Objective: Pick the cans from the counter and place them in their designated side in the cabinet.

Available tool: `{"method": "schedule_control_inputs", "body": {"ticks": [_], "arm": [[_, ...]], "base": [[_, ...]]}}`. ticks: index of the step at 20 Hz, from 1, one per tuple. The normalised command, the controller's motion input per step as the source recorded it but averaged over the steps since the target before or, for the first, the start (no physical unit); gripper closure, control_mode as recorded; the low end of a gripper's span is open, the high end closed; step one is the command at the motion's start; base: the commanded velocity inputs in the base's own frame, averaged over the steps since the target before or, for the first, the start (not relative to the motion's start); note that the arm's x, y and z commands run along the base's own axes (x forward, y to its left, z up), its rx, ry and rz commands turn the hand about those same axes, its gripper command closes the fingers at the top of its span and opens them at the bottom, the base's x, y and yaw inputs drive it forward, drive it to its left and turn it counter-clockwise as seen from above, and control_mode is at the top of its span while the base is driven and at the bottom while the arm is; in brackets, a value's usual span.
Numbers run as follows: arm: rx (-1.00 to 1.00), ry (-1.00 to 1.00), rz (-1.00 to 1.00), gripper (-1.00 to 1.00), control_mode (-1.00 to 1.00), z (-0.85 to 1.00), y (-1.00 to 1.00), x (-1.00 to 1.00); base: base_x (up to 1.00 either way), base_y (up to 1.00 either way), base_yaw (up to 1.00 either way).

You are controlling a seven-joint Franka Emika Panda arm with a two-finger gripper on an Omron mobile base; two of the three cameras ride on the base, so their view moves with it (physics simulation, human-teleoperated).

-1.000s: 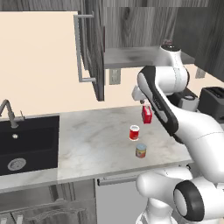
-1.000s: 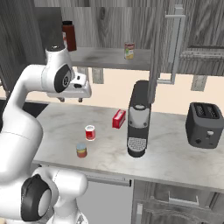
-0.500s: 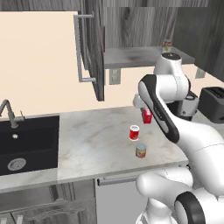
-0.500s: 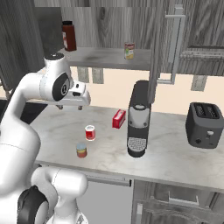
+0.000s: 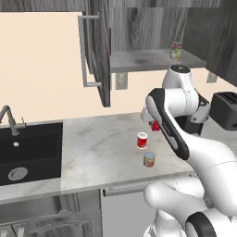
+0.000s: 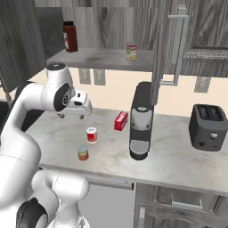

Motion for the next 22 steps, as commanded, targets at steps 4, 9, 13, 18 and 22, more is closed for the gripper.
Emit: {"method": "schedule_control_inputs", "body": {"ticks": [4, 9, 13, 18, 22], "arm": [[0.00, 0.01, 0.00, -1.00, -1.00, -0.24, 0.00, 0.00], [0.00, 0.01, 0.00, -1.00, -1.00, -0.26, 0.00, 0.00], [0.00, 0.02, 0.00, -1.00, -1.00, -0.27, 0.00, 0.00], [0.00, 0.01, 0.00, -1.00, -1.00, -0.26, 0.00, -0.05], [0.00, 0.01, 0.00, -1.00, -1.00, -0.26, 0.00, -0.01]], "base": [[0.00, 0.00, 0.00], [0.00, 0.00, 0.00], [0.00, 0.00, 0.00], [0.00, 0.00, 0.00], [0.00, 0.00, 0.00]]}}
